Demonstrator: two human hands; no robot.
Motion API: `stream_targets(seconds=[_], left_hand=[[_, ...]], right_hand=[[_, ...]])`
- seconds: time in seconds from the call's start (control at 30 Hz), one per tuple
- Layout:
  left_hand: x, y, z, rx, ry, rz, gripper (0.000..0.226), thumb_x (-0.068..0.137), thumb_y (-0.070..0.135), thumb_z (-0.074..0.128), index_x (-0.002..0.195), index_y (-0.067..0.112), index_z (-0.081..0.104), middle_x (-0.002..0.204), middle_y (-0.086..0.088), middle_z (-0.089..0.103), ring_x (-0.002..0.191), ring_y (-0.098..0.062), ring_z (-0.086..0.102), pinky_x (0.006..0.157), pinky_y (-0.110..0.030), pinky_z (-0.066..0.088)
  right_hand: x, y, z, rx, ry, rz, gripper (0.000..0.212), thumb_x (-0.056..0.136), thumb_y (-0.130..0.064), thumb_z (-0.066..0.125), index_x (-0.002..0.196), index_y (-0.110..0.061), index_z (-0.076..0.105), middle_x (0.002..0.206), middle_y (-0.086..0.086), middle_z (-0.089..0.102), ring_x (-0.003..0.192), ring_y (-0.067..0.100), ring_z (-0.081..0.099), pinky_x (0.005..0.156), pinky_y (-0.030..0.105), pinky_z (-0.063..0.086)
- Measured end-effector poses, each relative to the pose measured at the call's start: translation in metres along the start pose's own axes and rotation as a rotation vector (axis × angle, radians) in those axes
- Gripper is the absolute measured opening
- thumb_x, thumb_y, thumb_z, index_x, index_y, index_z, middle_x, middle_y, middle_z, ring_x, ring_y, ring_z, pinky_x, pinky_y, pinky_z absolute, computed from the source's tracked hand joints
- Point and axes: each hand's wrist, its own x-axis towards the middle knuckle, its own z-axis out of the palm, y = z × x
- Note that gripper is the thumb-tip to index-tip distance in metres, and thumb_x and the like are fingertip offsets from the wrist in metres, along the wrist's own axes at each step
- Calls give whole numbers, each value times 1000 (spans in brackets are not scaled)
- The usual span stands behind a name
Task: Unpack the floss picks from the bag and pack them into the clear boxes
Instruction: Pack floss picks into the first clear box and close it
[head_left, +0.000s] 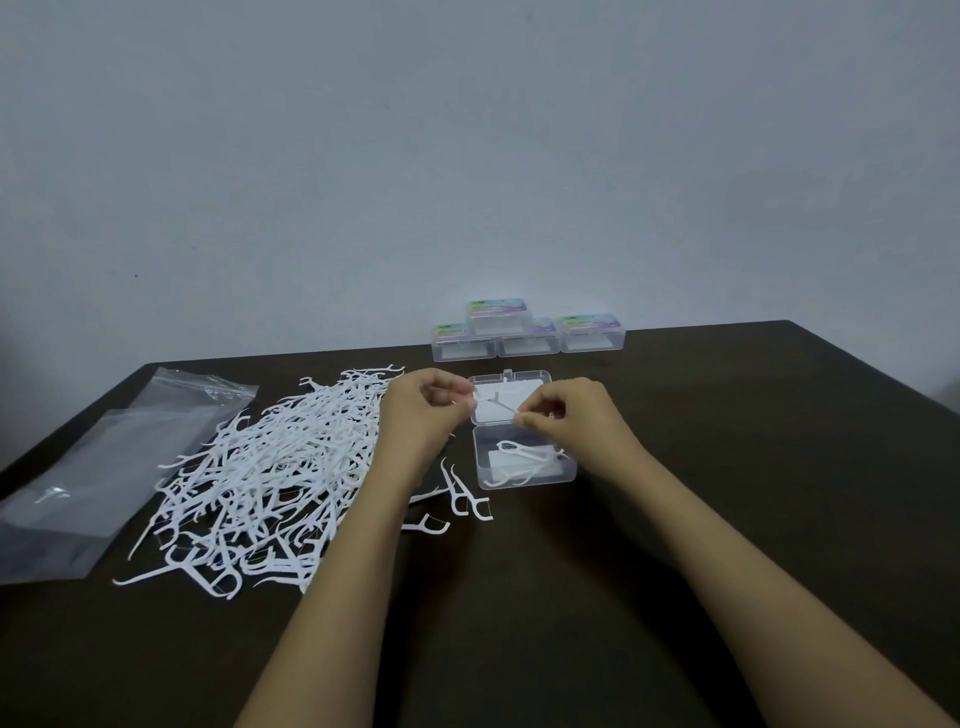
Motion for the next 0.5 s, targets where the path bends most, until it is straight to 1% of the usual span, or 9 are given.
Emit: stream_targets(seconds=[0.1,0.17,0.2,0.23,0.3,0.37,0.43,0.5], left_hand=[[0,-1,4,-45,18,-28,16,78,5,70,80,19,62,72,-3,65,62,-11,56,57,-20,44],[0,-1,5,-42,4,-54,18,79,8,71,89,19,61,71,-1,64,60,-7,55,53,-17,42],[0,-2,6,-39,-20,-69,19,79,10,71,94,18,61,70,-1,63,57,-6,54,51,-16,40],[1,-3,6,-39,-54,-83,21,80,11,70,99,16,62,70,-3,62,53,-5,51,47,-13,38],[1,-4,6,-64,-125,-109,23,81,10,69,104,9,65,70,-8,58,42,-1,44,41,-11,35],[1,-5,5,-88,-193,-125,19,81,11,69,100,6,68,66,-9,51,37,-1,37,39,-11,32],[1,-4,4,-119,-255,-124,13,81,13,70,92,9,71,61,-6,46,42,-4,34,40,-13,30],[1,-3,3,-157,-292,-120,8,80,17,70,87,13,71,65,-4,49,51,-8,36,44,-15,31]], right_hand=[[-1,-2,0,9,21,-30,16,84,-16,66,94,-6,73,91,8,71,71,7,54,71,22,47],[-2,-2,0,7,25,-40,17,84,-17,65,95,-6,73,90,7,70,64,4,50,64,12,41],[-2,-2,1,-2,28,-45,17,85,-17,65,96,-7,72,91,6,69,64,3,48,62,9,37],[-1,-2,1,-12,37,-50,17,85,-18,64,96,-8,72,92,4,68,66,3,47,63,9,36],[-1,-1,1,-6,62,-56,15,85,-19,65,93,-9,72,95,2,67,72,4,48,66,14,39],[-1,-1,0,48,70,-63,13,84,-19,65,91,-10,72,95,4,68,79,7,52,72,22,43],[-1,-1,-3,90,59,-80,13,84,-17,66,91,-10,73,92,5,69,81,11,56,76,29,47],[-1,-1,-5,91,44,-95,12,84,-17,65,92,-10,72,91,2,68,84,11,55,79,31,47]])
